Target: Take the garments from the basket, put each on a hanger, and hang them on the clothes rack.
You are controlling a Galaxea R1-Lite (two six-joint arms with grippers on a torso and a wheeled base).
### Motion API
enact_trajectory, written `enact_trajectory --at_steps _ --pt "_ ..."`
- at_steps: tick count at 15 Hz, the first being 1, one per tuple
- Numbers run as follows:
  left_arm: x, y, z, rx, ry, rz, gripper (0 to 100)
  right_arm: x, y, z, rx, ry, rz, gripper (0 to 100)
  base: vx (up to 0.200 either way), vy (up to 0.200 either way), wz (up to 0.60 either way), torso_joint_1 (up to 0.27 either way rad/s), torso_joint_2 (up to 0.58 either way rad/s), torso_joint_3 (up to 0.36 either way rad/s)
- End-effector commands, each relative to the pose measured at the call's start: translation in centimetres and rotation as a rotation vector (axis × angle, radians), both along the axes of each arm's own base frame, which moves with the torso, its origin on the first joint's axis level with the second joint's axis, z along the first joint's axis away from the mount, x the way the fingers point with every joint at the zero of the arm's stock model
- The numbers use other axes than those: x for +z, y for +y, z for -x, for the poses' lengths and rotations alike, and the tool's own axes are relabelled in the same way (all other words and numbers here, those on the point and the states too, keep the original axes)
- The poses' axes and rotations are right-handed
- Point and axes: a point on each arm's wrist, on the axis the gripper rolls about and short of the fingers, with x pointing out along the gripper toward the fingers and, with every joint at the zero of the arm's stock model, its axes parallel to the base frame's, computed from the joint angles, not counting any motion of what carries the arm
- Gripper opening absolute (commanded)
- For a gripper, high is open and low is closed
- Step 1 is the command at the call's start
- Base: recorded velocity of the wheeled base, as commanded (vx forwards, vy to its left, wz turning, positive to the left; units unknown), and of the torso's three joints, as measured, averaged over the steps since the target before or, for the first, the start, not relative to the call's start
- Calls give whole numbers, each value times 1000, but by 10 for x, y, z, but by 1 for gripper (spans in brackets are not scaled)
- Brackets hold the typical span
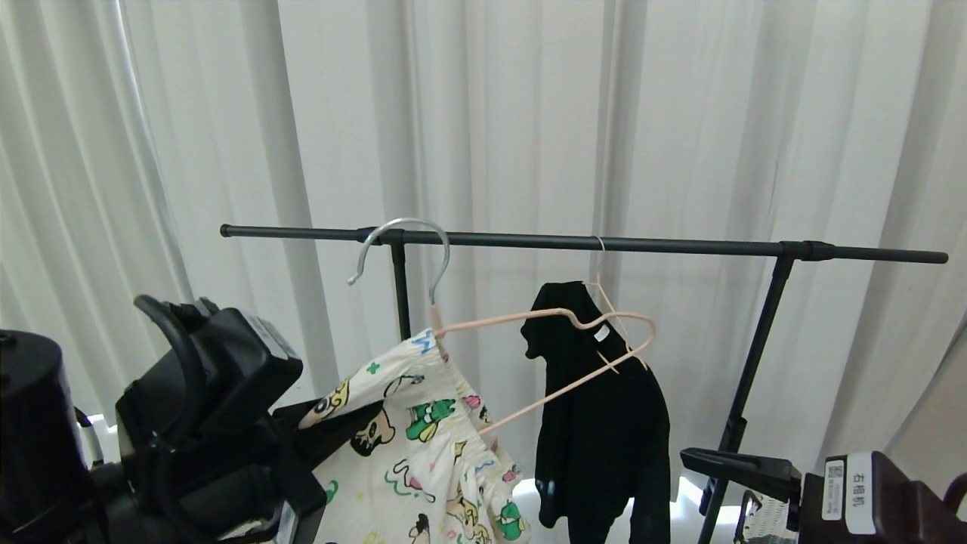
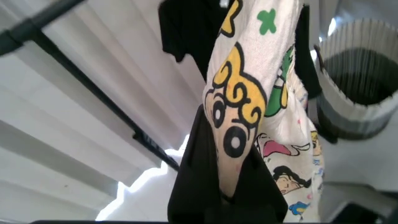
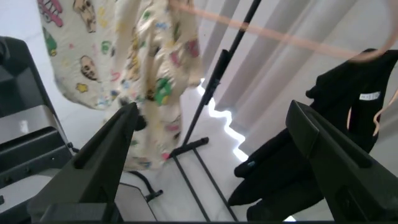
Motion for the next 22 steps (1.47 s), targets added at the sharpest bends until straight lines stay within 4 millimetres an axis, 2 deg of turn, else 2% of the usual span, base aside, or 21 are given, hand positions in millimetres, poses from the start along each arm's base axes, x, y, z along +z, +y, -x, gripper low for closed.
enact_trajectory --at_steps 1,3,6,11,15,17,20,22 --pt "13 -9 -10 -6 -37 8 0 3 12 -6 -4 34 -22 100 0 0 0 0 0 0" --pt "24 -13 -15 -11 -73 16 0 4 27 -13 -23 100 -52 100 0 0 0 0 0 0" --pt "29 -16 -19 -10 -82 24 0 0 46 -25 -74 193 -82 100 0 0 0 0 0 0" --pt "30 -16 -18 -15 -87 28 0 -11 69 -56 -169 176 -130 100 0 0 0 0 0 0" --pt "30 -18 -16 -29 -87 29 0 -16 91 -68 -167 155 -156 100 0 0 0 0 0 0" --pt "30 -18 -16 -29 -86 28 0 -17 97 -66 -150 155 -154 100 0 0 0 0 0 0" --pt "30 -18 -16 -29 -87 29 0 -24 104 -51 -97 176 -126 100 0 0 0 0 0 0" --pt "30 -18 -17 -26 -87 29 0 -27 102 -52 -122 174 -117 100 0 0 0 0 0 0"
